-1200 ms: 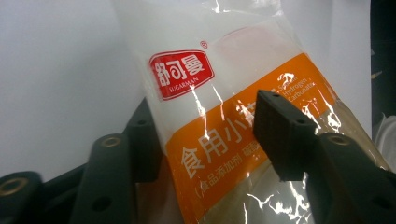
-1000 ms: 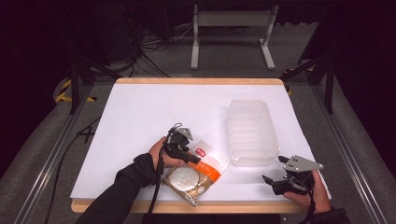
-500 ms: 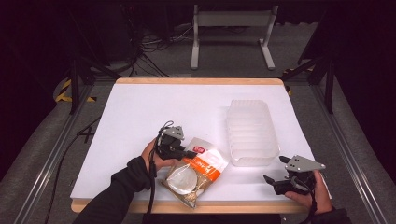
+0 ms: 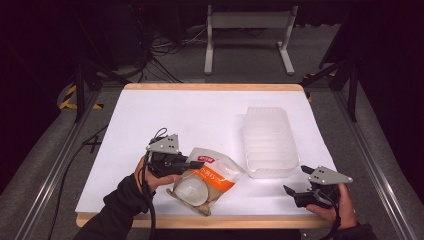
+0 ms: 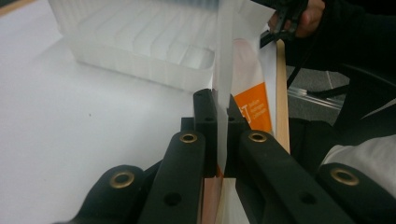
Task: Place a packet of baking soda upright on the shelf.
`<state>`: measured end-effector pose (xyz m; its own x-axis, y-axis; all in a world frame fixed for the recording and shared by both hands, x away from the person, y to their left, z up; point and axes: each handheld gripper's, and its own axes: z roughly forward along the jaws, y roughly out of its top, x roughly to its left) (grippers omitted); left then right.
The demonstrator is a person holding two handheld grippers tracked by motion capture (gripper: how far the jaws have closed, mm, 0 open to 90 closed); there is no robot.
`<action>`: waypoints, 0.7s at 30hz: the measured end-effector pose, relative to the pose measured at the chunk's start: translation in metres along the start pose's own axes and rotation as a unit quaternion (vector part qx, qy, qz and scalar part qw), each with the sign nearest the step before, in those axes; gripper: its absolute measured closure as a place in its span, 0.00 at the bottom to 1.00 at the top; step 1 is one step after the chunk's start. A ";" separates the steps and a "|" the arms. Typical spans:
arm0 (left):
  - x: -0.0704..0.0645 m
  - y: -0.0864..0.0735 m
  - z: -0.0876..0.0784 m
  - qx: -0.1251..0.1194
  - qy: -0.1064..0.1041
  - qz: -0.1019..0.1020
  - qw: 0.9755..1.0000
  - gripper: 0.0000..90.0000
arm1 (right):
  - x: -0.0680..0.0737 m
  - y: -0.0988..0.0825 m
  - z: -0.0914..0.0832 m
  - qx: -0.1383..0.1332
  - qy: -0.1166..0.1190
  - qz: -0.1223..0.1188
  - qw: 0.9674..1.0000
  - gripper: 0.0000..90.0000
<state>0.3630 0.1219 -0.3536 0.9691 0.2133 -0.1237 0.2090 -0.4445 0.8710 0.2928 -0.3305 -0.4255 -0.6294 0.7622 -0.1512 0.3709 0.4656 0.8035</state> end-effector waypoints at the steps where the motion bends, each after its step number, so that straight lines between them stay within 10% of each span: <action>1: 0.000 0.000 0.000 0.000 0.000 0.000 1.000 1.00 | 0.000 0.000 0.000 0.000 0.000 0.000 1.000 0.13; 21: 0.008 0.012 -0.026 -0.055 0.068 0.002 0.996 1.00 | -0.006 -0.005 0.001 0.010 -0.004 0.015 1.000 0.13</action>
<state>0.3700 0.1404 -0.3315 0.9419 0.3305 -0.0605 0.1814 -0.3485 0.9196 0.2951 -0.3367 -0.4295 -0.6126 0.7794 -0.1313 0.4030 0.4509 0.7964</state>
